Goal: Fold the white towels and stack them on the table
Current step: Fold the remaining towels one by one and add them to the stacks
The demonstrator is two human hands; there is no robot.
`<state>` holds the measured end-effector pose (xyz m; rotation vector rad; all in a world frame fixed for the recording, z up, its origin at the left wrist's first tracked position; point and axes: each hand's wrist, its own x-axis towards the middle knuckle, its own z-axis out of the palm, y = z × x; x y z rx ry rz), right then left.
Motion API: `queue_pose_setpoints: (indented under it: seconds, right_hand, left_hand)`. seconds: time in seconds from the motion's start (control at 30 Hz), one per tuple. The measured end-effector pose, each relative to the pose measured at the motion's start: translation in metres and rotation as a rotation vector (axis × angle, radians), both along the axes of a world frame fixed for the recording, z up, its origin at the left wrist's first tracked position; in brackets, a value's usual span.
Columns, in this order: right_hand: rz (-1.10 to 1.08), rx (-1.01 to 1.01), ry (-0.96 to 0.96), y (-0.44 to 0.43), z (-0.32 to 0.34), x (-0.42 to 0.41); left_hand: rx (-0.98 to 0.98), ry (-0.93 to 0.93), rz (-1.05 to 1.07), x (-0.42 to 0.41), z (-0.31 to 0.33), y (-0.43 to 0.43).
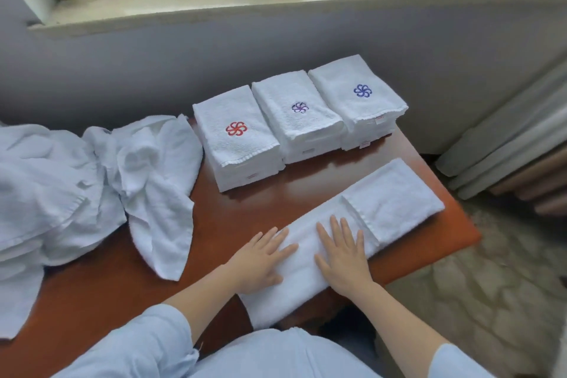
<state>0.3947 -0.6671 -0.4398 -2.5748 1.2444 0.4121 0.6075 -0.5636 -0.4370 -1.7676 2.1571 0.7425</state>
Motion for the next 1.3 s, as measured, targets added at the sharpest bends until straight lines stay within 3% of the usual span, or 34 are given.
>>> queue_pose_setpoints:
  seconds: [0.23, 0.47, 0.73, 0.9, 1.0, 1.13, 1.3]
  right_hand:
    - [-0.066, 0.036, -0.104, 0.101, -0.004, 0.022]
    - [-0.019, -0.003, -0.468, 0.161, 0.006, 0.024]
    - [0.109, -0.086, -0.356, 0.176, 0.010, 0.035]
    - [0.219, -0.181, -0.402, 0.185, 0.005, 0.038]
    - [0.076, -0.090, -0.462, 0.185, 0.011, 0.044]
    - [-0.373, 0.215, -0.549, 0.171, 0.026, 0.052]
    - [-0.698, 0.359, -0.788, 0.143, 0.041, 0.047]
  left_hand:
    - [-0.052, 0.009, -0.170, 0.052, -0.004, 0.048]
    - [-0.075, -0.008, -0.252, 0.074, -0.003, 0.074]
    - [-0.105, -0.011, -0.264, 0.080, -0.003, 0.080]
    - [-0.074, 0.001, -0.234, 0.076, 0.001, 0.081]
    - [-0.060, 0.010, -0.207, 0.074, 0.005, 0.080]
    - [-0.084, 0.056, -0.120, 0.069, 0.013, 0.075]
    - [-0.130, 0.267, 0.150, 0.058, 0.030, 0.047]
